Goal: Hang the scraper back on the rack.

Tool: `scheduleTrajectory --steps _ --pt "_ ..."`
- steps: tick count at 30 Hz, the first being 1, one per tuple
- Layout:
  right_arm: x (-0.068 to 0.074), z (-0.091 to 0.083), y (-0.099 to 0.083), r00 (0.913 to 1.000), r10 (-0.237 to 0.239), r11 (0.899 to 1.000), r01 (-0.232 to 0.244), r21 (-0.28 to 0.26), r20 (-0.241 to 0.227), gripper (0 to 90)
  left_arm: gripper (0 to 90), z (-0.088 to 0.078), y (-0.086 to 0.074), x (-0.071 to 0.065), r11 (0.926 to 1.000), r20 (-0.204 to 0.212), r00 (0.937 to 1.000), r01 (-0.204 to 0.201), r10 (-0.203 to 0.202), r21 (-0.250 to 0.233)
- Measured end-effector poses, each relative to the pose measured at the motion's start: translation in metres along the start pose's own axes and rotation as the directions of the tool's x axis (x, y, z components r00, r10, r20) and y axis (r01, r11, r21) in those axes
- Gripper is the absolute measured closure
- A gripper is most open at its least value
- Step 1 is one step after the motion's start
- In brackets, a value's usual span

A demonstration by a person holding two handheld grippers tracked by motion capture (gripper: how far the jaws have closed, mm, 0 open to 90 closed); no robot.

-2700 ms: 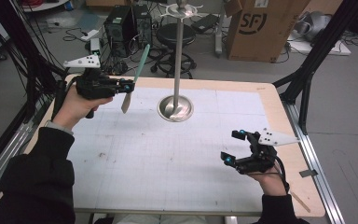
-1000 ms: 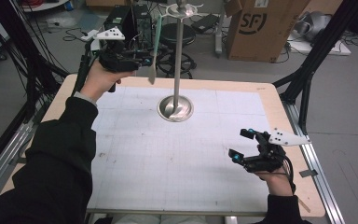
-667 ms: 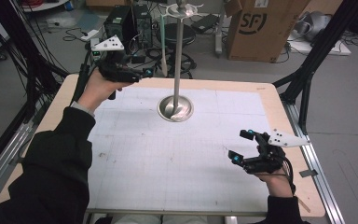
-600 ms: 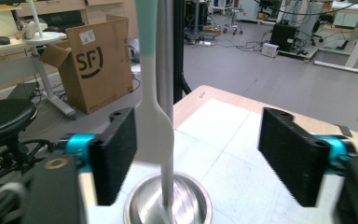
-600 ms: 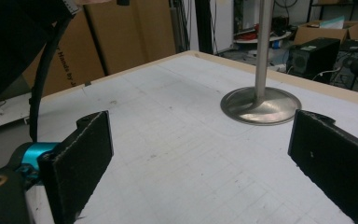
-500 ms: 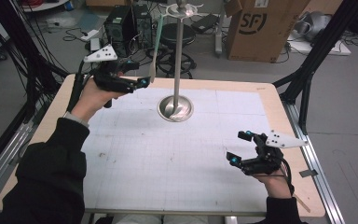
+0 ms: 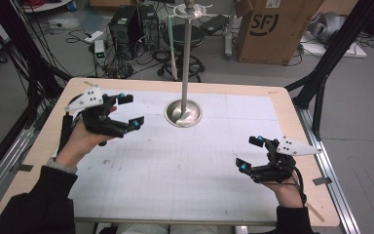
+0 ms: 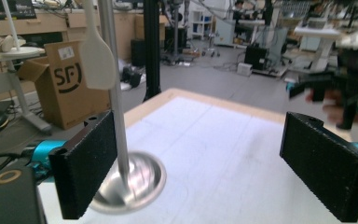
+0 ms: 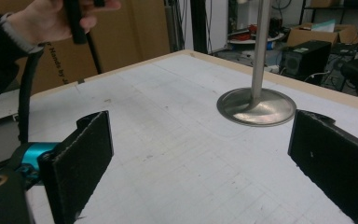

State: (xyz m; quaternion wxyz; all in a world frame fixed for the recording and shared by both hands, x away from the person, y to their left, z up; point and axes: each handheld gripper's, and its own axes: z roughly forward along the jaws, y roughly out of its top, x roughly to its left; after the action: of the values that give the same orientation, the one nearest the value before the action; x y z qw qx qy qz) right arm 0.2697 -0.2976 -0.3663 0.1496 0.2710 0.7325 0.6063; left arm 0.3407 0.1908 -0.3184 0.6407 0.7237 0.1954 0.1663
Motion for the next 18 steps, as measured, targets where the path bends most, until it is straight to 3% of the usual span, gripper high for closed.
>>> scheduleTrajectory --steps 3,6,9,15,18 --pt "0.001 0.001 -0.001 1.0000 0.000 1.000 0.000 -0.004 0.005 5.5 11.8 -0.005 -0.020 -0.009 0.9999 0.003 1.0000 0.009 -0.009 0.008" --pt "0.000 0.002 -0.003 1.0000 0.001 1.000 -0.001 -0.005 0.010 5.5 11.9 -0.009 -0.037 -0.014 0.9977 0.001 0.9981 0.061 -0.061 0.031" --pt "-0.003 0.002 -0.006 0.9998 0.010 1.000 -0.010 -0.006 0.019 5.5 11.9 -0.013 -0.050 -0.017 0.9967 -0.019 0.9979 0.064 -0.063 0.050" --pt "-0.009 0.001 -0.015 0.9983 0.027 1.000 -0.027 0.003 0.051 5.5 11.9 -0.022 -0.069 -0.013 0.9900 -0.017 0.9914 0.130 -0.130 0.053" --pt "-0.013 0.000 -0.021 0.9964 0.045 0.999 -0.046 0.010 0.072 5.5 11.9 -0.028 -0.075 -0.010 0.9878 -0.039 0.9885 0.148 -0.146 0.049"
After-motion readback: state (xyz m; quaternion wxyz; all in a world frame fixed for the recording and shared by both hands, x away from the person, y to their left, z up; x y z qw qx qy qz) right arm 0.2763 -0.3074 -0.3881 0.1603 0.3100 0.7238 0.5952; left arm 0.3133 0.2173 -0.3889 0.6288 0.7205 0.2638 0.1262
